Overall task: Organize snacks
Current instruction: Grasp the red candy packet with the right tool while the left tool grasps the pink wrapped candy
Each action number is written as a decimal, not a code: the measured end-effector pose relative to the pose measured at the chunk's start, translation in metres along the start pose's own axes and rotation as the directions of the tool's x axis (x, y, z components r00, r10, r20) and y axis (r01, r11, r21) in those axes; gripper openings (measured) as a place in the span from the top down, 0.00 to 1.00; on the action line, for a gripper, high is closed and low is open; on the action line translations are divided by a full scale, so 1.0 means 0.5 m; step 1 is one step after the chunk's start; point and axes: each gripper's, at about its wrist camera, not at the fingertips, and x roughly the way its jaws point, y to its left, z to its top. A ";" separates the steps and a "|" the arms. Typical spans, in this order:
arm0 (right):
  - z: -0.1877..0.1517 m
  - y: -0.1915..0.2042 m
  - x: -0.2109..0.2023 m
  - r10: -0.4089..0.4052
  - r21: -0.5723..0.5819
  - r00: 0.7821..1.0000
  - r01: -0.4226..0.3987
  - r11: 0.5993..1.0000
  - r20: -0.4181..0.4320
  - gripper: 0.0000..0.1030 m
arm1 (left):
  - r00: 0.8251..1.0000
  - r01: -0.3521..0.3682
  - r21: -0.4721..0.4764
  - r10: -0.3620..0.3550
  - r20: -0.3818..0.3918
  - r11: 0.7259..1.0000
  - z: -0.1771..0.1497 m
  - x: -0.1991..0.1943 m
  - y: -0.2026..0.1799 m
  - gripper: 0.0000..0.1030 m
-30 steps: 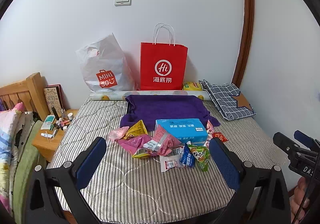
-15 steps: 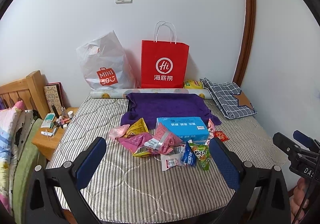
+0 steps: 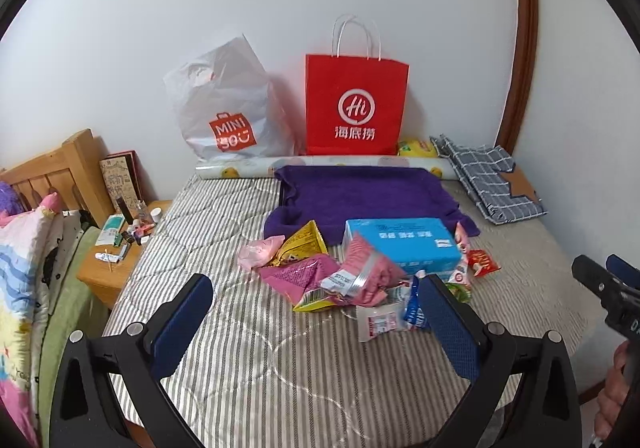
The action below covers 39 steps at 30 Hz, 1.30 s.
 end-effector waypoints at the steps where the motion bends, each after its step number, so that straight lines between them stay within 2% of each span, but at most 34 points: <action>1: 0.000 -0.003 0.011 -0.001 0.006 1.000 0.001 1.000 -0.003 0.00 | 1.000 0.006 -0.005 -0.006 -0.007 1.000 0.001 0.012 0.006 0.00; 5: -0.003 -0.020 0.068 -0.011 0.000 1.000 0.011 1.000 -0.021 0.02 | 1.000 0.012 -0.019 -0.012 -0.019 1.000 0.005 0.059 0.024 0.00; 9: -0.006 -0.037 0.137 -0.040 -0.007 0.997 0.039 0.999 -0.070 0.03 | 0.998 0.008 -0.029 -0.010 -0.069 1.000 0.012 0.117 0.041 0.00; 12: -0.006 -0.059 0.187 -0.024 0.032 0.993 0.028 0.999 -0.111 0.10 | 0.993 0.000 -0.036 -0.005 -0.121 0.999 0.018 0.167 0.055 0.00; 14: -0.004 -0.074 0.226 0.026 0.068 0.989 -0.016 0.998 -0.146 0.13 | 0.991 -0.001 -0.044 -0.005 -0.134 0.999 0.021 0.193 0.068 0.00; 16: -0.003 -0.081 0.258 0.035 0.075 0.985 -0.023 0.997 -0.171 0.23 | 0.990 -0.005 -0.047 -0.002 -0.144 0.999 0.025 0.216 0.081 0.00; 21: 0.001 -0.076 0.341 -0.014 0.012 0.974 0.017 1.000 -0.224 0.37 | 0.988 0.006 -0.063 -0.016 -0.154 0.998 0.036 0.261 0.115 0.00; 27: 0.004 -0.063 0.426 -0.011 -0.039 0.957 0.000 0.999 -0.288 0.43 | 0.985 -0.006 -0.082 -0.009 -0.173 0.997 0.045 0.302 0.148 0.00; 31: -0.007 -0.060 0.476 0.007 -0.061 0.942 -0.029 0.998 -0.337 0.52 | 0.980 -0.022 -0.078 0.006 -0.201 0.997 0.042 0.326 0.165 0.00; 39: -0.016 -0.063 0.487 0.003 -0.071 0.961 -0.024 0.997 -0.277 0.55 | 0.975 -0.022 -0.070 0.006 -0.224 0.997 0.039 0.363 0.187 0.00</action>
